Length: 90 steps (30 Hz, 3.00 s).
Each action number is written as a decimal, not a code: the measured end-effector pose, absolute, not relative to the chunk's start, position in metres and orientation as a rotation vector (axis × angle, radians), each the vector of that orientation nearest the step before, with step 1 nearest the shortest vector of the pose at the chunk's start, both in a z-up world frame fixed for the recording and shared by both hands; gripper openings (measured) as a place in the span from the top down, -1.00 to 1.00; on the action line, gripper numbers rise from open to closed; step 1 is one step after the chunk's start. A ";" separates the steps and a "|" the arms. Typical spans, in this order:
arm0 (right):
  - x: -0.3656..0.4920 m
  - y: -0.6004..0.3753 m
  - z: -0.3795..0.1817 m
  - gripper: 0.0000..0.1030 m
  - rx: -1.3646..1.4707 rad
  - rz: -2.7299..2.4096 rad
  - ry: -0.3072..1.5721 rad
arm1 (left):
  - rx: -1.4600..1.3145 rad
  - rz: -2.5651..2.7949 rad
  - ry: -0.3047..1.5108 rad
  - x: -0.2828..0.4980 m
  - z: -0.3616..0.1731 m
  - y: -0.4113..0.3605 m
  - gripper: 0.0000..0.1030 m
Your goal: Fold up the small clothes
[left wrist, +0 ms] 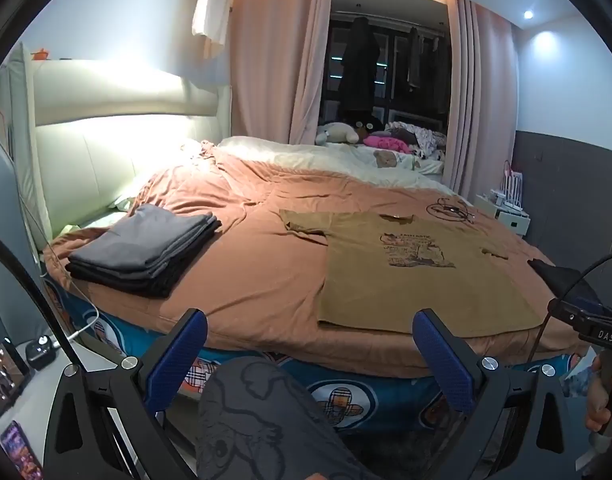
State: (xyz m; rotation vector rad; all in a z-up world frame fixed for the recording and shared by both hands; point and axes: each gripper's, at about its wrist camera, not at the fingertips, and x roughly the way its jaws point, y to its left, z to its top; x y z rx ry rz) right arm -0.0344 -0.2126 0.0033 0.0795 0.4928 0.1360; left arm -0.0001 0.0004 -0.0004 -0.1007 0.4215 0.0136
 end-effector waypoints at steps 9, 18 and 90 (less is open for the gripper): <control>-0.039 -0.214 0.005 -1.00 0.075 0.116 0.480 | -0.113 0.004 0.429 0.002 0.002 -0.003 -1.00; -0.027 -0.215 -0.002 -1.00 0.088 0.125 0.499 | -0.107 -0.007 0.400 0.000 0.004 -0.004 -1.00; -0.005 -0.213 0.000 -1.00 0.044 0.088 0.472 | -0.122 -0.061 0.404 0.024 -0.003 0.002 -1.00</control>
